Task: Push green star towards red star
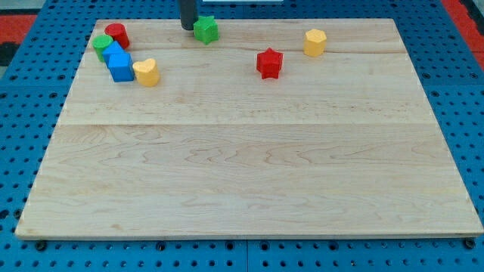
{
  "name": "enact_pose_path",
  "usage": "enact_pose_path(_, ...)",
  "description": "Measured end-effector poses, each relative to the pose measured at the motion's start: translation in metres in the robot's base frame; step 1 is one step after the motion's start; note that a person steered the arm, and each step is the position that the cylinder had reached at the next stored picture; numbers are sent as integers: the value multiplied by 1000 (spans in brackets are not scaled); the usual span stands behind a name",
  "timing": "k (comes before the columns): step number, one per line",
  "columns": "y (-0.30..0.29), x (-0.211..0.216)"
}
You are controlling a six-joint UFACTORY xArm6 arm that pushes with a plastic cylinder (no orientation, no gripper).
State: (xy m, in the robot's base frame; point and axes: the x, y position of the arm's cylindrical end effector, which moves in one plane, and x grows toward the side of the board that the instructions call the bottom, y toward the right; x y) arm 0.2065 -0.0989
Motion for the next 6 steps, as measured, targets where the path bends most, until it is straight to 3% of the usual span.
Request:
enact_pose_path(2,7,0)
enact_pose_path(3,50,33)
enact_pose_path(4,34,32)
enact_pose_path(5,22,4)
enact_pose_path(6,45,6)
